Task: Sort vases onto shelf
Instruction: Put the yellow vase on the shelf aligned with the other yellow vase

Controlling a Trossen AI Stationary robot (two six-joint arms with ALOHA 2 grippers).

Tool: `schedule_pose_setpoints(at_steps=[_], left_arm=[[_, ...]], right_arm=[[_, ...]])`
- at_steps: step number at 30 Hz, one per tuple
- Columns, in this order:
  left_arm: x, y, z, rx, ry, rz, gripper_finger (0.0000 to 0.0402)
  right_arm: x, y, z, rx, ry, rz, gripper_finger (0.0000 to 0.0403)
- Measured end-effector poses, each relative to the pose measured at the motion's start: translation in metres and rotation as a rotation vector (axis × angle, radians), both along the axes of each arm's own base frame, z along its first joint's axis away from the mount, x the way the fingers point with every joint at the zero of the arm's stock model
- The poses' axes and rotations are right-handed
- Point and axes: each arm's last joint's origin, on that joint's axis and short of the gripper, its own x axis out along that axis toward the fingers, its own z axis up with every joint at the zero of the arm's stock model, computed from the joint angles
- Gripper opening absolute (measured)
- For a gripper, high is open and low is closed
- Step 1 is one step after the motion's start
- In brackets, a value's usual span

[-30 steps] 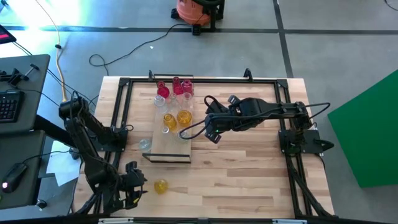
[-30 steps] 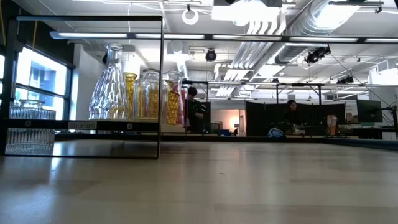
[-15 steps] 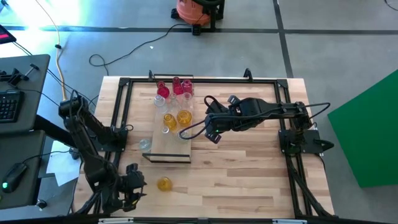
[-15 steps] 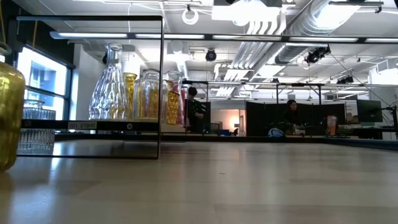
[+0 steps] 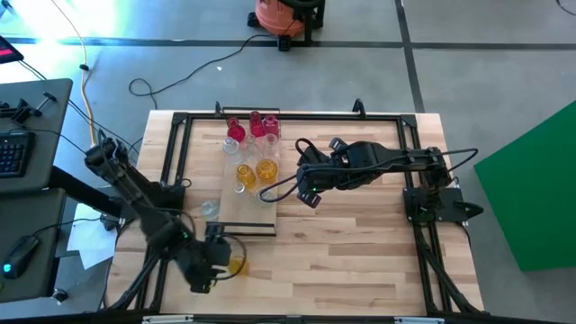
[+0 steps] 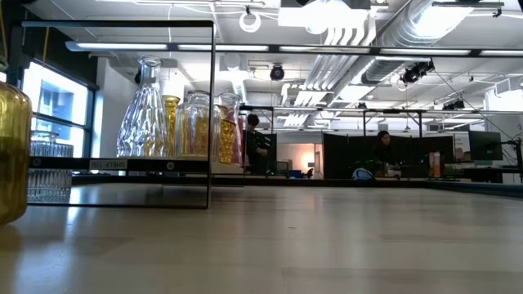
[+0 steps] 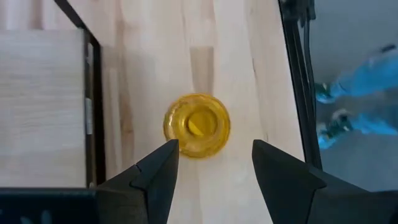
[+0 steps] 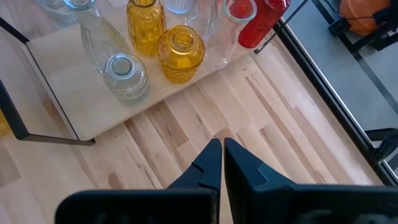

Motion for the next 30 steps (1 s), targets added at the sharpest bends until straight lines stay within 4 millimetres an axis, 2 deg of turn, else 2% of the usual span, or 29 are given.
schedule_pose_setpoints(at_steps=[8,16,30], left_arm=[[0.015,0.005,-0.009,-0.019,0.077,-0.093,0.0196],[0.023,-0.002,-0.007,-0.094,0.020,-0.123,0.0196],[0.037,-0.014,-0.036,-0.073,0.099,-0.153,0.0196]], right_arm=[[0.000,0.000,0.000,-0.015,0.018,0.029,0.0000],[0.000,0.000,0.000,-0.030,0.032,0.058,0.0000],[-0.002,0.000,-0.001,-0.013,0.058,0.075,0.0000]])
